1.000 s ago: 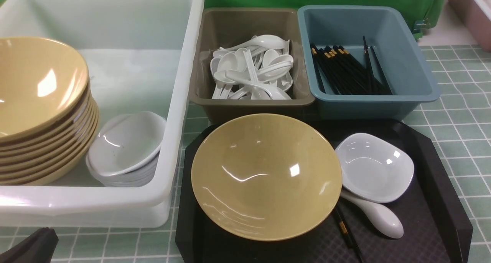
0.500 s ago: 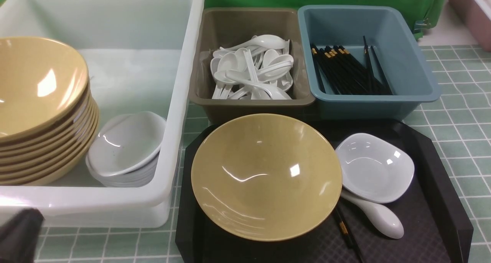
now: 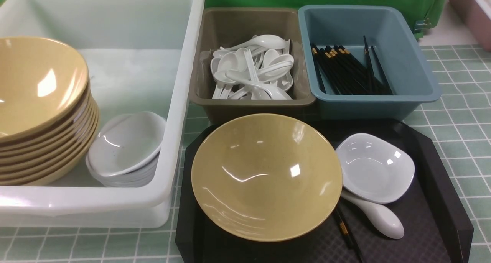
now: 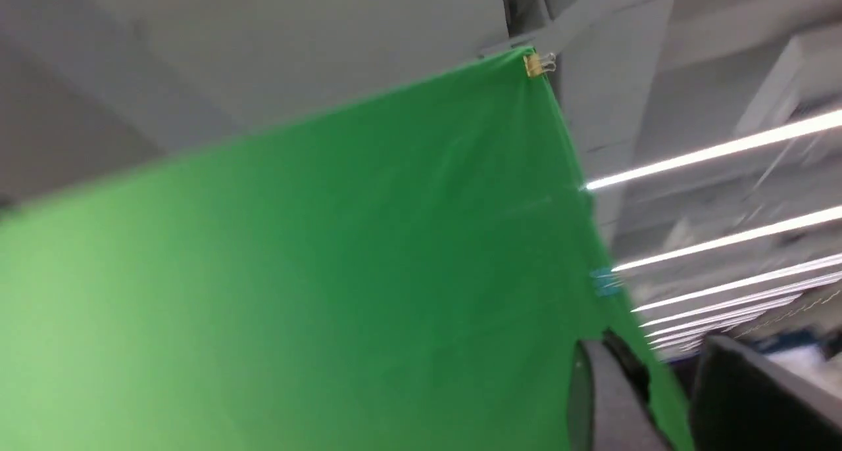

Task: On blue table put chopsticks spoon bowls plates into blue grey white boxes.
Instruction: 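Grasp the large bowl on the tray by its rim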

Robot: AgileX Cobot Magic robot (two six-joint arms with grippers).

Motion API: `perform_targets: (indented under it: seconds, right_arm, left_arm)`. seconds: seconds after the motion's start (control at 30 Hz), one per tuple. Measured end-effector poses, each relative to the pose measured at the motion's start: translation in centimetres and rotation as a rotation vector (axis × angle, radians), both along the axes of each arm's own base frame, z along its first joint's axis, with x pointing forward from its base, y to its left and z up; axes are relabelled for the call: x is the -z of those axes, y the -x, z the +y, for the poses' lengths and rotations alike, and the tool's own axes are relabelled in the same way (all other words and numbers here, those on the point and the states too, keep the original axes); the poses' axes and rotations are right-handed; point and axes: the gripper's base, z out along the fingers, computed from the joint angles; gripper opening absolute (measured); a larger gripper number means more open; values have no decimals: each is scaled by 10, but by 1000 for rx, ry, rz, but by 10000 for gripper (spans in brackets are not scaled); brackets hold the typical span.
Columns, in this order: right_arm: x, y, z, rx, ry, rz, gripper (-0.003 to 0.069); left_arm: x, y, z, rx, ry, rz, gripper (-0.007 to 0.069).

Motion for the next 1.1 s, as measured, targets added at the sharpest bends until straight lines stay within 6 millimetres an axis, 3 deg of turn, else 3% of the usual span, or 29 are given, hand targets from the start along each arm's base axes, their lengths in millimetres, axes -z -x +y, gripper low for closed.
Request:
perform_targets:
  seconds: [0.17,0.27,0.33,0.4,0.43,0.47,0.5,0.6,0.7,0.77,0.87,1.0,1.1]
  right_arm:
    - [-1,0,0,-62,-68,8,217]
    - [-12,0,0,-52,-66,41,180]
    - [-41,6,-1,-11,-31,86,124]
    - [-60,8,-1,21,-4,142,97]
    - [-63,7,-1,30,7,155,90]
    - [-80,7,-2,76,60,232,67]
    - [-87,2,-2,121,124,303,55]
    - [-92,-5,-3,167,206,413,49]
    - [-80,-25,-4,186,308,673,49]
    - [-74,-28,-5,177,312,745,49]
    - [-48,-37,-4,127,382,1040,49]
    - [-25,-41,8,-64,527,1284,49]
    - [-18,-47,22,-241,613,1341,49]
  left_arm:
    - [-7,4,1,60,86,-68,3]
    - [-19,6,1,92,109,-49,3]
    - [-51,12,-1,124,110,10,3]
    - [-74,13,-4,130,83,90,3]
    - [-77,12,-4,128,77,100,3]
    - [-92,9,-5,127,54,196,3]
    - [-109,8,-6,125,44,232,3]
    - [-124,1,-7,126,36,334,3]
    - [-131,-24,-10,169,94,474,3]
    - [-127,-31,-12,198,126,522,3]
    - [-110,-52,-24,334,172,741,3]
    - [-91,-74,-53,523,13,1054,3]
    - [-86,-89,-77,678,-132,1197,3]
